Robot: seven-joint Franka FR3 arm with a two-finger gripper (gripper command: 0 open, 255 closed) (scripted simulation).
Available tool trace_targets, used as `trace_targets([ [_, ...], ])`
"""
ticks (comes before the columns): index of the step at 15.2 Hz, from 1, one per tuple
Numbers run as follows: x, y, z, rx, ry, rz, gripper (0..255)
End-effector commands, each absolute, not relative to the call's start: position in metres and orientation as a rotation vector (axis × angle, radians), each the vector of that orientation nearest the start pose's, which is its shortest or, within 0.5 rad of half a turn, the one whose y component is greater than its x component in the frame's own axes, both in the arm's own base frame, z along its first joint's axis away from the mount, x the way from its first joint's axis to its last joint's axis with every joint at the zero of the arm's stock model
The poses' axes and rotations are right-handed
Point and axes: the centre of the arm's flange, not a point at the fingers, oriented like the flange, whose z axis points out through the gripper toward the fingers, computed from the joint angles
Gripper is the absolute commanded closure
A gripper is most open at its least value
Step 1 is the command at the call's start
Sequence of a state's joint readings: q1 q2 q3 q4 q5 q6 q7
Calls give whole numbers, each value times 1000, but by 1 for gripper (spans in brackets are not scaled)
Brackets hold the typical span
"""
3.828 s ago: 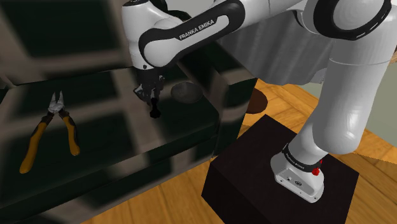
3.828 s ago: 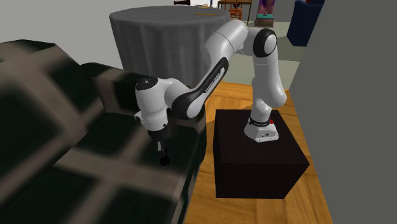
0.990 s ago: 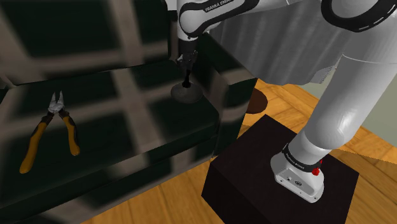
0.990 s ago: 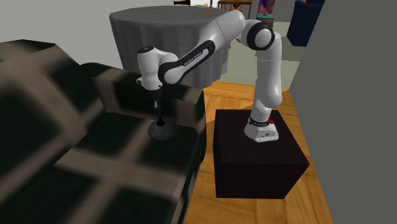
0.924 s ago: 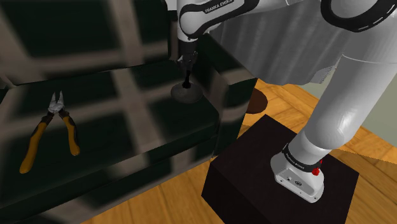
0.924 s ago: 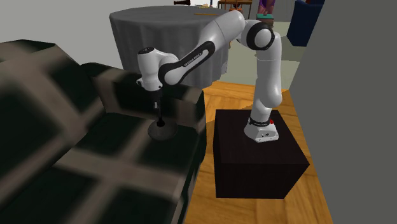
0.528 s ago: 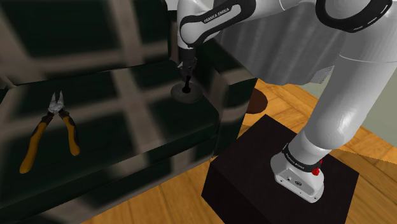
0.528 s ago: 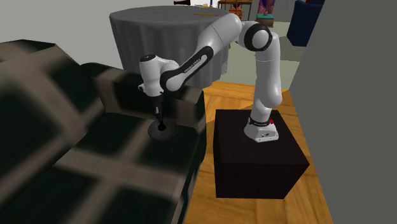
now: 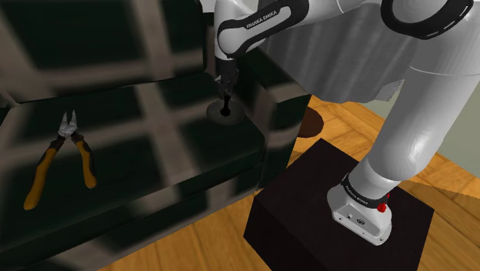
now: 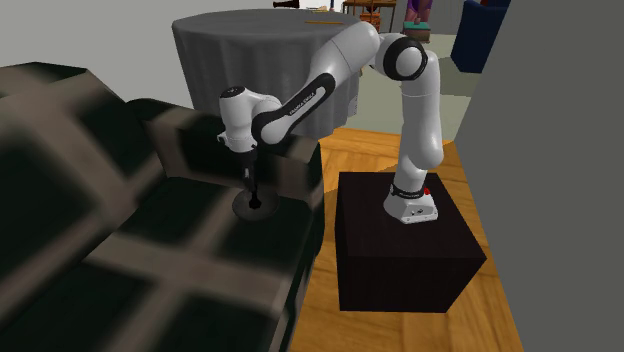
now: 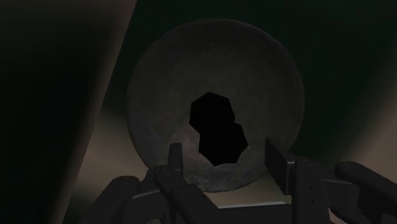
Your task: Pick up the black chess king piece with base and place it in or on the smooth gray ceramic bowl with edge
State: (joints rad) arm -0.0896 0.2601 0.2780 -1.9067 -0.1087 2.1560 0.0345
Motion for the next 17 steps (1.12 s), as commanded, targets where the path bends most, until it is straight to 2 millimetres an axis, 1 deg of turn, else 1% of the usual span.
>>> trace_targets([
  [1, 603, 102, 368, -3145, -324, -5, 0],
  [5, 603, 102, 368, -3145, -324, -5, 0],
  [8, 603, 103, 407, -3145, -324, -5, 0],
  [9, 603, 103, 418, -3145, -324, -5, 0],
  [17, 603, 103, 418, -3145, -324, -5, 0],
])
